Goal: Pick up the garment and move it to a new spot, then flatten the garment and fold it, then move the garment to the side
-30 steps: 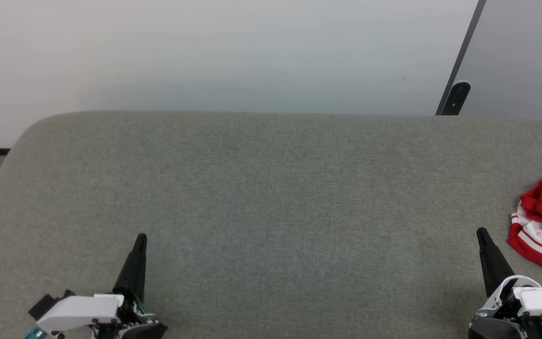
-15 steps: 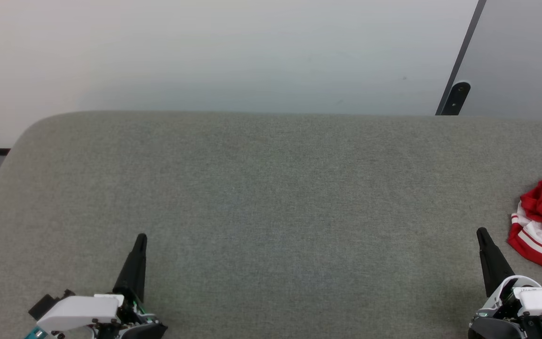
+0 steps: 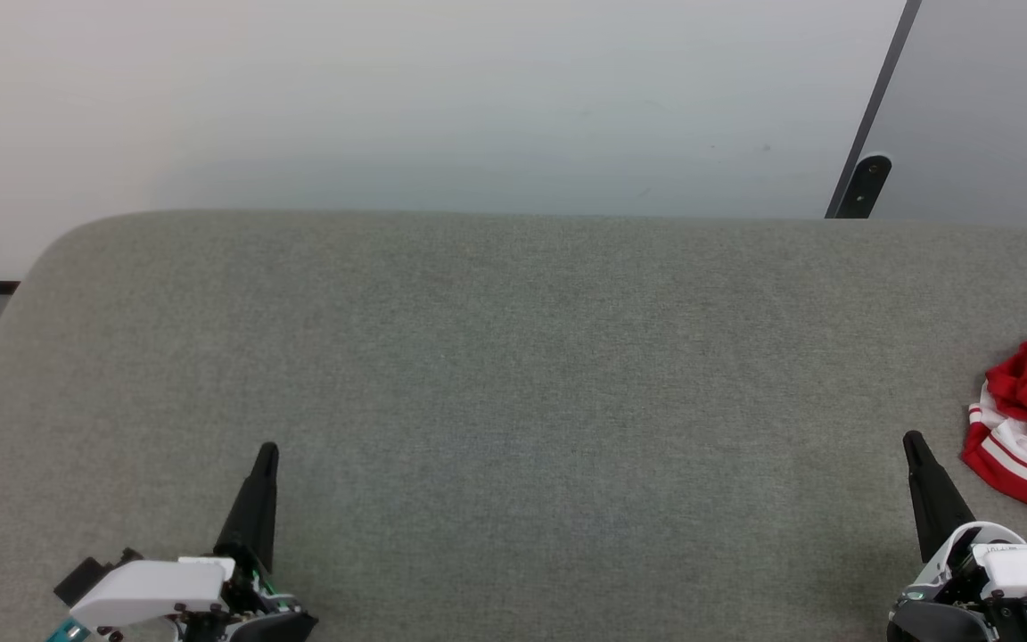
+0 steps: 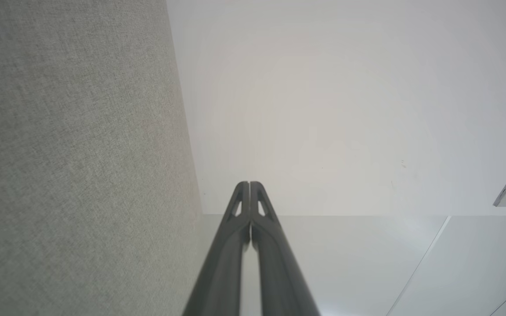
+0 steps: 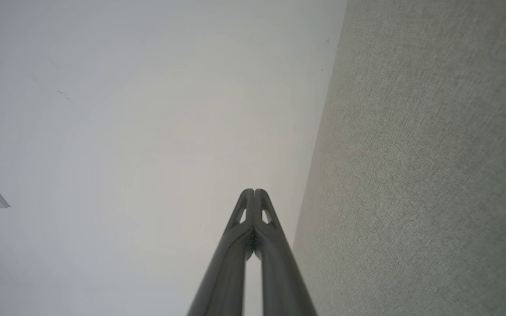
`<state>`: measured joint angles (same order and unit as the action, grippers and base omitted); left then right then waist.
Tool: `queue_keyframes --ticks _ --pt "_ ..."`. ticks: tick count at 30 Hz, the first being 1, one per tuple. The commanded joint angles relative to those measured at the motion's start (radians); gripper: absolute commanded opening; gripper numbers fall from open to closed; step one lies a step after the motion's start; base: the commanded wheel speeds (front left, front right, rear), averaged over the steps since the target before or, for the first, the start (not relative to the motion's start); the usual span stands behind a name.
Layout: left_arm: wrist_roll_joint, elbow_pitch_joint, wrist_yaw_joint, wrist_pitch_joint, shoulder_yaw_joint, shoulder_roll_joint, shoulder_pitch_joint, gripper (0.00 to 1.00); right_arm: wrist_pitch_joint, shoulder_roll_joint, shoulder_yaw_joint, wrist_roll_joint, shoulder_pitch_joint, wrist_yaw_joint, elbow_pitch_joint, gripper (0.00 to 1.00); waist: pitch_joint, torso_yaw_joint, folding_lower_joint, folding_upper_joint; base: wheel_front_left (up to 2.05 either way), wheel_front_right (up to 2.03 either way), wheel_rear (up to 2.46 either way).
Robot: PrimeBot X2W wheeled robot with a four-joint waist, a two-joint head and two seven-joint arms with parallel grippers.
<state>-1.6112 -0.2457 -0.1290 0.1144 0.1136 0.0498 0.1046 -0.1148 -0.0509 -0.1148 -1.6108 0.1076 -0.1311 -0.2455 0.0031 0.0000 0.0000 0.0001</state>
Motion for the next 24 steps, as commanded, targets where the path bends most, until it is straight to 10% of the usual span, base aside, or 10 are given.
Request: queue_keyframes --ticks 1,24 --pt "-0.003 0.001 -0.003 0.003 0.002 -0.001 0.010 0.00 -0.002 0.003 0.000 -0.004 0.003 0.001 0.002 0.00 0.000 0.000 0.0000 -0.0001 0.00 0.00 0.00" --pt "-0.003 0.001 -0.003 0.003 0.002 -0.001 0.010 0.00 -0.002 0.003 0.000 -0.004 0.003 0.001 0.002 0.00 0.000 0.000 0.0000 -0.0001 0.00 0.00 0.00"
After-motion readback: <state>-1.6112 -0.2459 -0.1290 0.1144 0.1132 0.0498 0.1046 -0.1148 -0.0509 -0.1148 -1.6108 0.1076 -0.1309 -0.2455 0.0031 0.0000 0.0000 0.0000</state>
